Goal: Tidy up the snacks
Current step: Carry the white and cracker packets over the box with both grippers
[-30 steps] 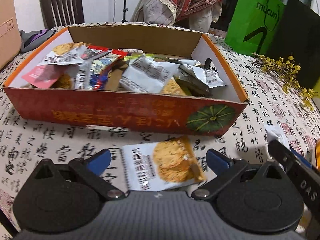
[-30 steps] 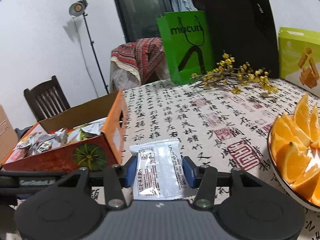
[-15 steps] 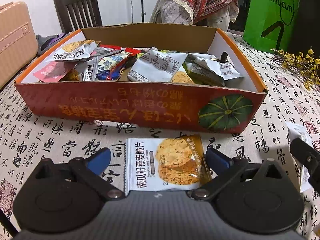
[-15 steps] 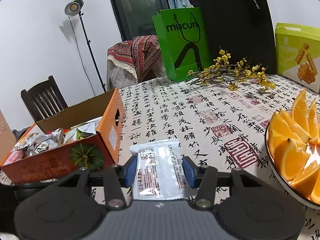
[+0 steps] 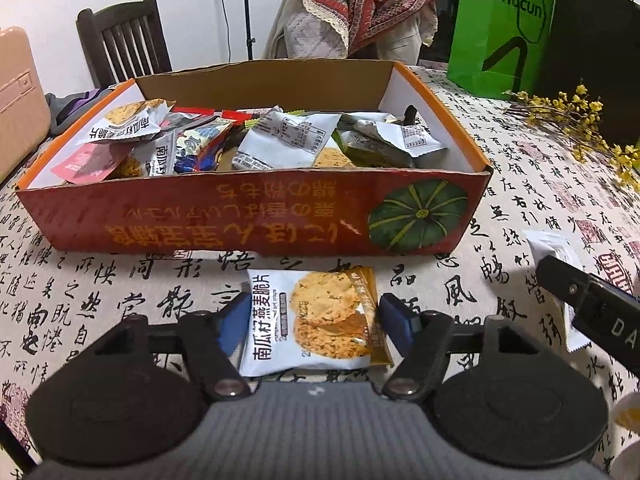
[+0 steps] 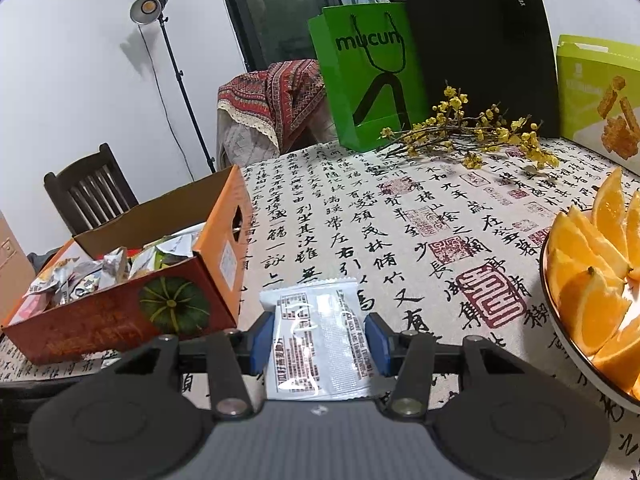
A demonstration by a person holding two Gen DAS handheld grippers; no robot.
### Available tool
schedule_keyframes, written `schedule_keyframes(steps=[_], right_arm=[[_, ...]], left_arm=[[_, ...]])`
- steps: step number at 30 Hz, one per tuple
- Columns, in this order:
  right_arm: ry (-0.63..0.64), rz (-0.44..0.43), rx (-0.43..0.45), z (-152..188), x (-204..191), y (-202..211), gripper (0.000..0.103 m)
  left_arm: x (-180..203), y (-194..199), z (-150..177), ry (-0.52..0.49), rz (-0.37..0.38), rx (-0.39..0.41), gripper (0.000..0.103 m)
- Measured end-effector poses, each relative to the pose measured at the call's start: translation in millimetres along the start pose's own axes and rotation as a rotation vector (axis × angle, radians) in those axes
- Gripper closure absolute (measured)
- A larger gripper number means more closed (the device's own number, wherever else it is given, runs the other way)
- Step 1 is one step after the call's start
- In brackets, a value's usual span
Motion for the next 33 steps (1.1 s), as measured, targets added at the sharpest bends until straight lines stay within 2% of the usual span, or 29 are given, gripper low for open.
schedule_keyframes(steps=[13, 24, 33], right_arm=[[0.019, -0.019, 0.029, -2.4, -5.9, 4.1, 0.054], [0.130, -0.013, 0.111, -14.8, -31.4, 26.9, 0.054], [0.178, -0.021, 0.171, -37.5, -65.4, 47.4, 0.054]], left_arm=[[-17.2, 15.1, 1.8, -0.009, 0.052, 0.030, 0.035], [-49.7, 59.1, -14.2, 0.038, 0.115, 0.148, 0.035], [-78.7, 84.0, -42.2, 0.057, 0.142, 0.259, 0.035]])
Point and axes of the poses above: each gripper's, at about its wrist camera, not at the fingertips, and y roughly against the way its jaws point, x to its right, z to its underside, the point moved 8 cm from there along -y, roughly the way its jaws point, and after that the axes turned 2 degrees about -z, right-handed, at the moved point
